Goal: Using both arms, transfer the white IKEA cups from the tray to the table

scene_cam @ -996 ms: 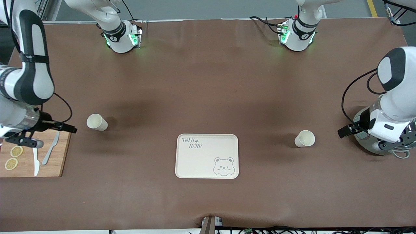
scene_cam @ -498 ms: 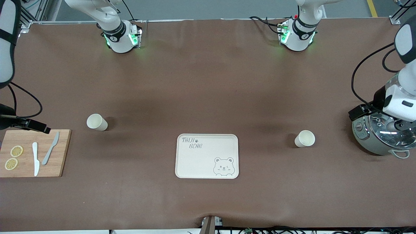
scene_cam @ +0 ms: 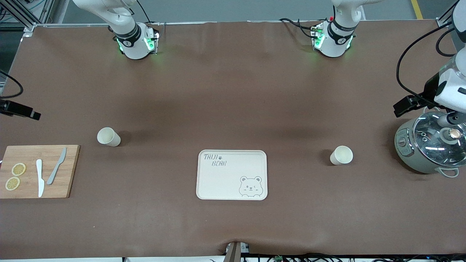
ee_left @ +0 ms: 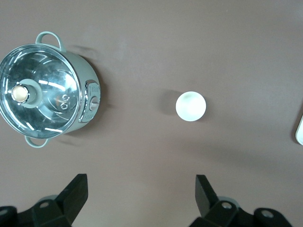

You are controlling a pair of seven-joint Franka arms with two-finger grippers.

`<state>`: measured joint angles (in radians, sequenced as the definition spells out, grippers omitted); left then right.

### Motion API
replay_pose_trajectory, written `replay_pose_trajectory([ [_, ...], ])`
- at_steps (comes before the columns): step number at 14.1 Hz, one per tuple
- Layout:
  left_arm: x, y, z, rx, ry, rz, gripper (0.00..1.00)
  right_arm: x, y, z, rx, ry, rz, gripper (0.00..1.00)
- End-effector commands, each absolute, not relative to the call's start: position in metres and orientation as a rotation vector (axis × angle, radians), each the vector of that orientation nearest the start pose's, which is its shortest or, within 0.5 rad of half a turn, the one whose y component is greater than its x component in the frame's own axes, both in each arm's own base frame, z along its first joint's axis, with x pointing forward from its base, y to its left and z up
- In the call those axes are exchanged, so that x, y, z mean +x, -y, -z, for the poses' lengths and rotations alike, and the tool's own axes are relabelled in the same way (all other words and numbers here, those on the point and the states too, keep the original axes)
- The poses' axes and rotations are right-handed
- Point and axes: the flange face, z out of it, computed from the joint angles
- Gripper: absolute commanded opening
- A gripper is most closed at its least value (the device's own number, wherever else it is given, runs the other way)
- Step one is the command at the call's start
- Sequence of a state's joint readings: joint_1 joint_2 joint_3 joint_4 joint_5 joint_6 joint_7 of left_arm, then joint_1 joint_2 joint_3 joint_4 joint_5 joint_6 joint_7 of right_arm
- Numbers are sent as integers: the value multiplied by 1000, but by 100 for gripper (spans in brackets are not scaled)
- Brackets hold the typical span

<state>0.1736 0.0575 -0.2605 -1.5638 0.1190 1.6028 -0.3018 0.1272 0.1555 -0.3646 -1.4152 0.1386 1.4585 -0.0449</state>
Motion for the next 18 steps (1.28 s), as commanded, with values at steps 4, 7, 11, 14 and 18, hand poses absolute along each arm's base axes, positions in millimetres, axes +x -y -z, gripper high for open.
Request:
replay_pose_trajectory([
  [4,564,30,-636,-3042,290,-20,100,530,107,-623,-3047,-244,-133,100],
  [7,558,30,-641,-3036,290,-33,100,531,99,-622,-3116,-215,-157,100],
  [11,548,38,-647,-3033,256,-60,100,535,85,-626,-3125,-185,-132,100],
  [14,537,59,-658,-3055,166,-30,100,537,85,-630,-3130,-185,-120,100],
  [18,516,74,-658,-3063,118,-23,100,535,85,-633,-3130,-186,-125,100],
])
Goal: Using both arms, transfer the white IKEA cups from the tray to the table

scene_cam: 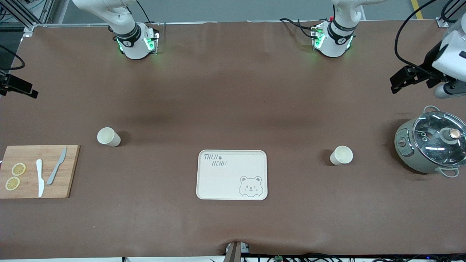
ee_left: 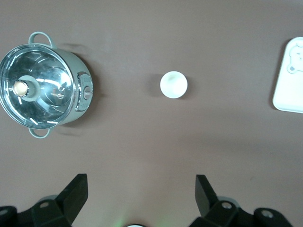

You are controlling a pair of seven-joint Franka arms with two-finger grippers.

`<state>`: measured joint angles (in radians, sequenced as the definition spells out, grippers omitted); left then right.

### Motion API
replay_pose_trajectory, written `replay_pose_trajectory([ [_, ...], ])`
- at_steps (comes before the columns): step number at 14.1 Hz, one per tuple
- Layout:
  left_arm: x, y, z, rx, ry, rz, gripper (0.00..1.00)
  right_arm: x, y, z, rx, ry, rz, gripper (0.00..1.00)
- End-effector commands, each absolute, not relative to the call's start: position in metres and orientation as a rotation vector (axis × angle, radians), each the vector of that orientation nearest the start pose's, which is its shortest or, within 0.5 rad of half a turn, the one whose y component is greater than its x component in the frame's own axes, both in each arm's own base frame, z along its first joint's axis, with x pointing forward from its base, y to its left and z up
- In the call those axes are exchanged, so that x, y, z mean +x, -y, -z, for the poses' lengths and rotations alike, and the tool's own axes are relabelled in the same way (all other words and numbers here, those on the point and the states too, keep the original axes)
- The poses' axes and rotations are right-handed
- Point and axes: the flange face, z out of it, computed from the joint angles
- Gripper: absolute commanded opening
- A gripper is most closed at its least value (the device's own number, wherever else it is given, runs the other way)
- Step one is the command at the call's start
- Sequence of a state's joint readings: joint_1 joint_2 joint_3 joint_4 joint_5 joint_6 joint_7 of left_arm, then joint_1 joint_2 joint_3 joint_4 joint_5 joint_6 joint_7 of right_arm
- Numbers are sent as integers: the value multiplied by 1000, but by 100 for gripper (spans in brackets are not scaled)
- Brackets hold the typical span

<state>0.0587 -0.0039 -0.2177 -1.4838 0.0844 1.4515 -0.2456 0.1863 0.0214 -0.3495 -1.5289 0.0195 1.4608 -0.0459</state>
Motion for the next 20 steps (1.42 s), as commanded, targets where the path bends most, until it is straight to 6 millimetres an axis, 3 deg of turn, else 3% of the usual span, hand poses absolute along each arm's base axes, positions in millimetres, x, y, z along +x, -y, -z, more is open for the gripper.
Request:
replay_pose_trajectory([
  [1,511,74,-654,-3073,106,-7,100,535,86,-633,-3130,-188,-123,100],
  [5,498,79,-646,-3101,65,0,100,535,82,-636,-3128,-175,-115,100],
  [9,496,63,-651,-3132,49,18,100,533,47,-643,-3144,-79,-114,100],
  [12,498,61,-652,-3121,23,20,100,526,66,-650,-3152,-136,-97,100],
  [20,507,55,-653,-3121,38,20,100,525,70,-649,-3144,-152,-100,100],
])
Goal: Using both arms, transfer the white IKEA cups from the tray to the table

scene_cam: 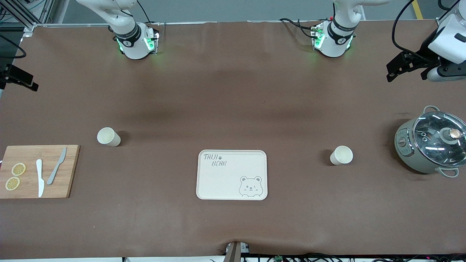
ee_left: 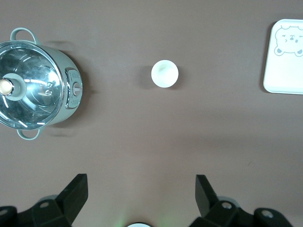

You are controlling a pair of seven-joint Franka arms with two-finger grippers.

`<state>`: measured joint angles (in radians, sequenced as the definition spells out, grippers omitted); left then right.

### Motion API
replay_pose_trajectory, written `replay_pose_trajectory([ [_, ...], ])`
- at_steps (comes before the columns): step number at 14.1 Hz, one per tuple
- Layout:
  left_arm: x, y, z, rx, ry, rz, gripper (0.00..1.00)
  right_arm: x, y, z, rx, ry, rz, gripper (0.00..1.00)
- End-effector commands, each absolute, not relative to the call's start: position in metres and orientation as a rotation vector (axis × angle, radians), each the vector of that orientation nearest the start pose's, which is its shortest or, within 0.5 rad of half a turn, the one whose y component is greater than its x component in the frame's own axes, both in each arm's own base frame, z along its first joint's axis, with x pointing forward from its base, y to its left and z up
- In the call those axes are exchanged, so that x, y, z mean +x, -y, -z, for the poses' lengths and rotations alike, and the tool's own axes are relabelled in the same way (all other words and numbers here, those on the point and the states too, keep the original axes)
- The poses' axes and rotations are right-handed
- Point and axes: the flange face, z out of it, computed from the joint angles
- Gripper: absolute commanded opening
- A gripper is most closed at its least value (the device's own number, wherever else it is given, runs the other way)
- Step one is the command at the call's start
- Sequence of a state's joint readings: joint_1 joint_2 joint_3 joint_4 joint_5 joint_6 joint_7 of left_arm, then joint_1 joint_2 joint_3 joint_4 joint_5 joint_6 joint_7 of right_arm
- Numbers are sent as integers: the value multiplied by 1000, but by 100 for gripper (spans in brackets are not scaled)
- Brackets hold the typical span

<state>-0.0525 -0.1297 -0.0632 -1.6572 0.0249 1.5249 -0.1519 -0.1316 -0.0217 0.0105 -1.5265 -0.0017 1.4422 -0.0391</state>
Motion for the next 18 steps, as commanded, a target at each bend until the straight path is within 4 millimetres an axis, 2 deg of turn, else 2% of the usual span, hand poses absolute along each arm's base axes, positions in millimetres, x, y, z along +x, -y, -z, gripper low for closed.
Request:
replay_pose_trajectory([
  [1,507,54,-655,-3122,38,30,100,525,72,-648,-3142,-156,-100,100],
  [5,514,56,-652,-3124,40,20,100,526,76,-648,-3136,-169,-92,100],
  [9,515,55,-657,-3124,59,39,100,527,80,-650,-3133,-181,-77,100],
  [12,516,43,-663,-3124,81,58,100,528,79,-649,-3128,-180,-81,100],
  [14,516,42,-664,-3124,85,58,100,529,81,-645,-3116,-187,-91,100],
  [17,516,42,-662,-3123,90,44,100,531,79,-643,-3117,-171,-91,100],
  [18,516,42,-662,-3123,90,44,100,532,72,-644,-3116,-158,-89,100],
])
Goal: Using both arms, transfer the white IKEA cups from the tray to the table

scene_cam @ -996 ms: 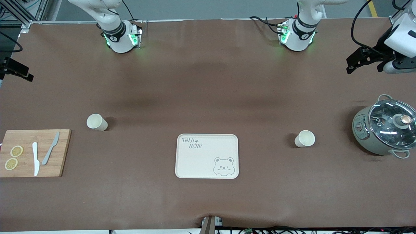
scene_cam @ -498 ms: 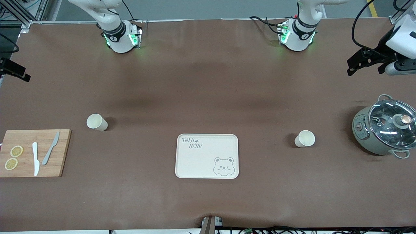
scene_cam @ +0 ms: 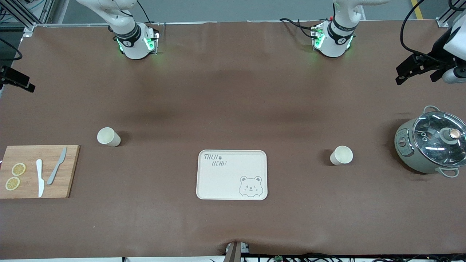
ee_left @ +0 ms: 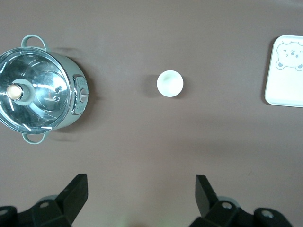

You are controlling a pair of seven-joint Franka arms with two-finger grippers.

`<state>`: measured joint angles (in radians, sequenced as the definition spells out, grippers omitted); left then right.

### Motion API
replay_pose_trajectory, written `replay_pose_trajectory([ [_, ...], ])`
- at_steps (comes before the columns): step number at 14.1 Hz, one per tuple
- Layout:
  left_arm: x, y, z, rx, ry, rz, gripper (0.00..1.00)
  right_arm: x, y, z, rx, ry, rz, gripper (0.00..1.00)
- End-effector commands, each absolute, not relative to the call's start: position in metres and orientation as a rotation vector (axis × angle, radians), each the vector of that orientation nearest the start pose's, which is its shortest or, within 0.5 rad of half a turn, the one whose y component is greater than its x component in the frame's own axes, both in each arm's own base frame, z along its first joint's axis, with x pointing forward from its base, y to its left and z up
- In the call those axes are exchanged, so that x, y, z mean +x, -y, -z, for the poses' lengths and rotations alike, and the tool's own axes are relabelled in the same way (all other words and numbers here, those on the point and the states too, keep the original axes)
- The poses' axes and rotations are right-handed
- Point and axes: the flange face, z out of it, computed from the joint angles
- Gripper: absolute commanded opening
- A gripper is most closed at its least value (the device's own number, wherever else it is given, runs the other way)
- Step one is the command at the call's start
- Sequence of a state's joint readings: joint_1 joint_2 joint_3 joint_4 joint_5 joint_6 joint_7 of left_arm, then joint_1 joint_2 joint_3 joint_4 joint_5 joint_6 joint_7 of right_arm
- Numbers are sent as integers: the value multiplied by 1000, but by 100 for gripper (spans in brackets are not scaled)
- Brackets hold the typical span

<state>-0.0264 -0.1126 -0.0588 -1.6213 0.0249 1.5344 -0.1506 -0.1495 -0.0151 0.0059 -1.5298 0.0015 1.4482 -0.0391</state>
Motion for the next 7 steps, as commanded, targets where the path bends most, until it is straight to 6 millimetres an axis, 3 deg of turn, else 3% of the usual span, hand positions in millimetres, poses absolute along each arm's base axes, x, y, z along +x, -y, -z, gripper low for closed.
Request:
replay_pose_trajectory([
  [1,515,42,-661,-3121,93,42,100,533,62,-644,-3107,-132,-82,100],
  [2,515,43,-662,-3120,93,37,100,534,47,-642,-3093,-90,-86,100],
  [5,515,41,-661,-3119,98,32,100,536,24,-645,-3095,-26,-68,100],
  [7,514,39,-662,-3119,103,35,100,537,21,-646,-3105,-15,-60,100],
])
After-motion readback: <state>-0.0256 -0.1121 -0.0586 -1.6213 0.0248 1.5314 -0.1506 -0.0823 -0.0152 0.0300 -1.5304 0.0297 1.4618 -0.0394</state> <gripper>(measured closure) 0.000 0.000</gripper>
